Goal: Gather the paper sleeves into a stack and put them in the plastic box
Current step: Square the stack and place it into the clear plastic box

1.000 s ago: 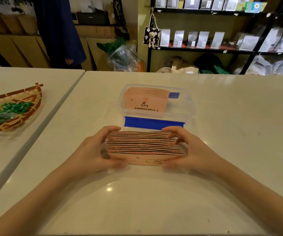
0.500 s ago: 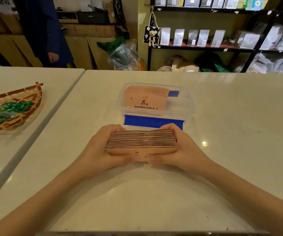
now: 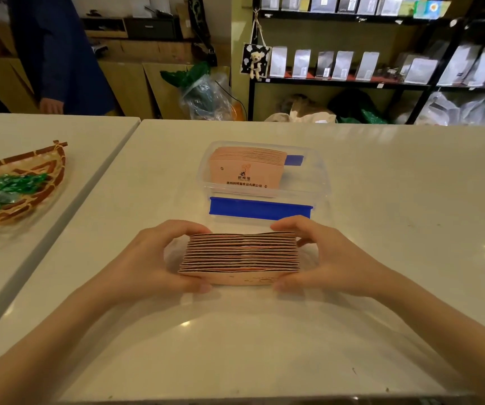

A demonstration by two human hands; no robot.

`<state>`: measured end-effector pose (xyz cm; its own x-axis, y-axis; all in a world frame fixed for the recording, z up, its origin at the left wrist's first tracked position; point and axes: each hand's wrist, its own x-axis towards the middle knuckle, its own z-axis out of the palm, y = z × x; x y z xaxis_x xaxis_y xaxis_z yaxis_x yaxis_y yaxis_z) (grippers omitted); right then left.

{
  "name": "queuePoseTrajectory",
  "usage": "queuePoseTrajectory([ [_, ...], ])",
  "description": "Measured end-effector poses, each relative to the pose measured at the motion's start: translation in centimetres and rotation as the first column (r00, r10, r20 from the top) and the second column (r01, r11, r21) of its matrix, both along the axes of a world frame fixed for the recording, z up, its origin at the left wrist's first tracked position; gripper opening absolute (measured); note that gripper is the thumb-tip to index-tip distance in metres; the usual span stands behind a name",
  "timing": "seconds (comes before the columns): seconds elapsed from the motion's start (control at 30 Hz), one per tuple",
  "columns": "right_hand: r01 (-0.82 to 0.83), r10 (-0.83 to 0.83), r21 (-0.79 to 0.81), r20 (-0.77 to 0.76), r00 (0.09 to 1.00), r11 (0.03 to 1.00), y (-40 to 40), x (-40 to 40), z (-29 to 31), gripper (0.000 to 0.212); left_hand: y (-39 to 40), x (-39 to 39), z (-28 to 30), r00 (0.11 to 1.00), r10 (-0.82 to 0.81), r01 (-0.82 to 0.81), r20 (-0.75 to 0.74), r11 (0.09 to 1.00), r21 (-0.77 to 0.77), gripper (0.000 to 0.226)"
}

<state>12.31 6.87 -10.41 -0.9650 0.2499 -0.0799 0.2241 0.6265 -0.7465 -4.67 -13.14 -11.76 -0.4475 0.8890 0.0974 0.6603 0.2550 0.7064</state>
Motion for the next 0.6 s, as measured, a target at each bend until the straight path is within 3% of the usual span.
queuePoseTrajectory([
  [0.13,-0.026,0.029,0.062,-0.038,0.999,0.998,0.2,-0.1,0.6,0.057,0.1,-0.3,0.8,0.994,-0.052,0.054,-0.096,0.998,0.021,0.067],
  [0.3,-0.054,0.069,0.235,-0.057,0.996,0.970,0.2,-0.5,1.5,0.055,0.7,-0.9,1.9,0.967,-0.108,0.091,-0.229,0.992,-0.083,0.055],
  [0.43,-0.140,0.154,0.425,0.002,0.988,0.894,-0.1,-1.0,2.4,0.056,1.1,-0.9,2.4,0.948,-0.155,0.117,-0.280,0.982,-0.148,0.048],
  [0.6,-0.210,0.210,0.486,0.056,0.976,0.849,0.0,-1.6,2.8,0.050,1.9,-0.5,2.3,0.915,-0.187,0.126,-0.358,0.974,-0.189,0.048],
])
